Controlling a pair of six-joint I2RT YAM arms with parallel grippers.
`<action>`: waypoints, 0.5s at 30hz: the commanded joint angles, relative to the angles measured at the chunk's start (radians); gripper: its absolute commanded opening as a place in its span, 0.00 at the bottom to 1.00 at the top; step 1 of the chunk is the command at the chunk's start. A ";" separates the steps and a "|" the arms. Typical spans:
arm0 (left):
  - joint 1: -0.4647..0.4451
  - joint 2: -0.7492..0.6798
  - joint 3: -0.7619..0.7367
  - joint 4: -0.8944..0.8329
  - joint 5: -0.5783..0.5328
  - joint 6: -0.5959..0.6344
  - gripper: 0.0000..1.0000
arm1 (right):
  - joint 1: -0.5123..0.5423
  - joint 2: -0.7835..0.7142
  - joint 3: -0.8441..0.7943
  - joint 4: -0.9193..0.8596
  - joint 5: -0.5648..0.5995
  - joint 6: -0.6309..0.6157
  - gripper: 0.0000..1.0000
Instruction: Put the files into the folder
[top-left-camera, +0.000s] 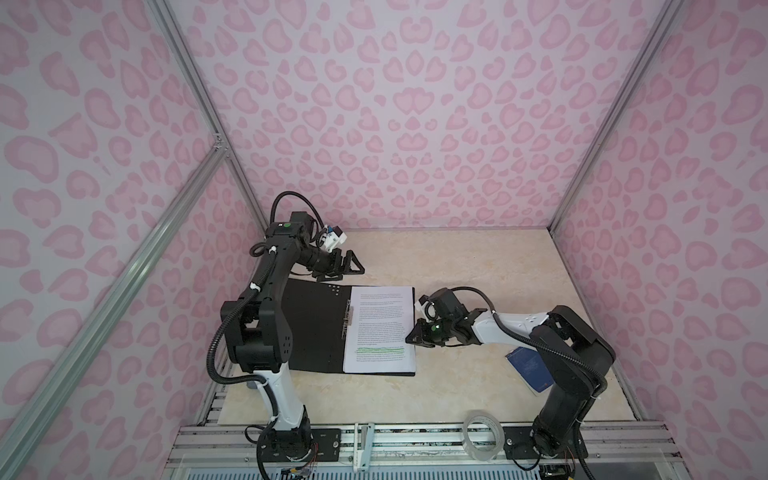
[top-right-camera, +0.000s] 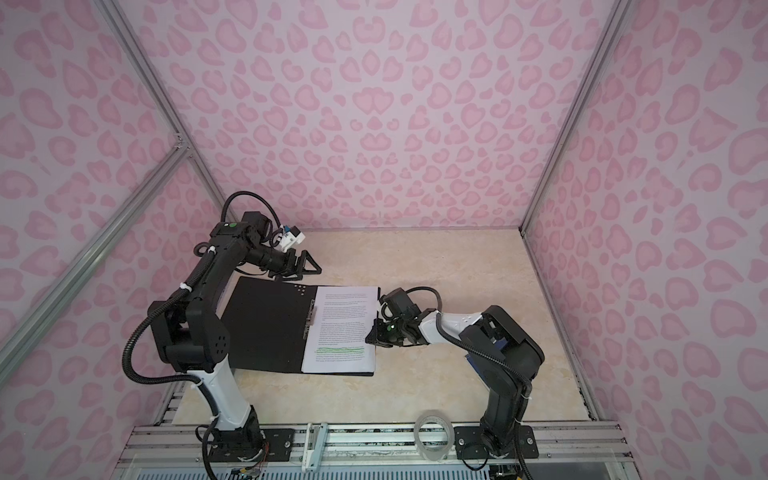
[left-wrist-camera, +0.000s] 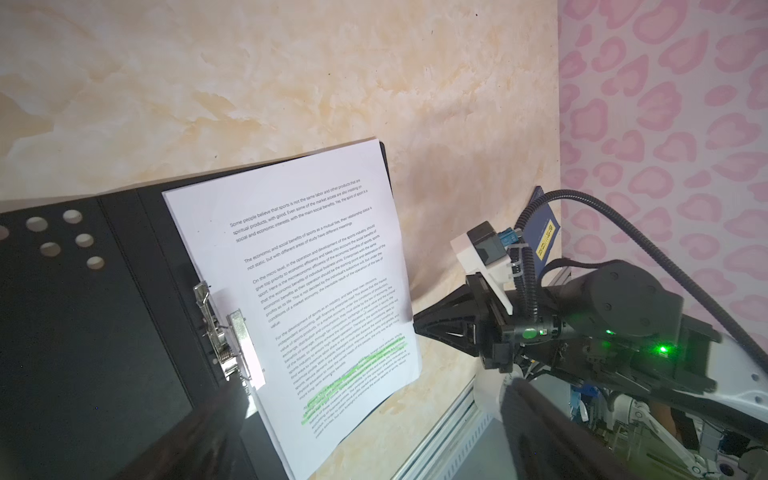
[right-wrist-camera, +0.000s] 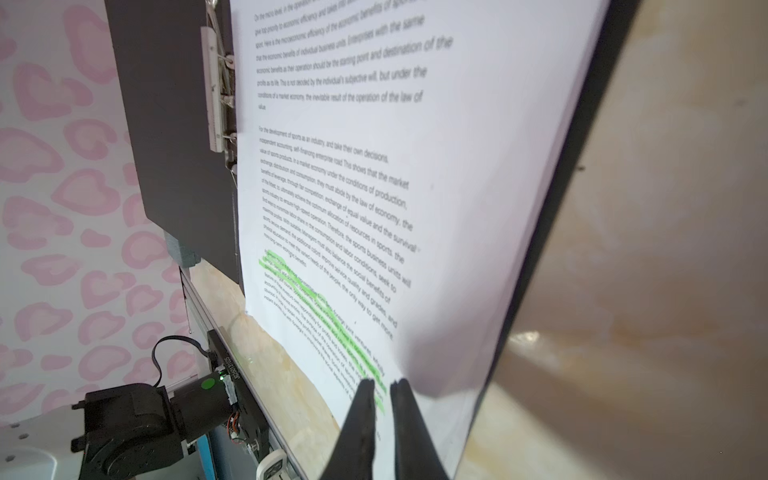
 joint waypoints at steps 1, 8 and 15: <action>-0.001 -0.017 -0.012 0.006 0.001 0.010 0.99 | 0.008 0.025 -0.001 0.024 -0.015 0.003 0.14; -0.003 -0.025 -0.041 0.015 0.002 0.010 0.99 | 0.017 0.038 0.000 0.021 -0.008 0.001 0.14; -0.003 -0.049 -0.115 0.052 0.008 0.002 0.99 | 0.022 0.046 0.002 -0.002 0.012 -0.009 0.14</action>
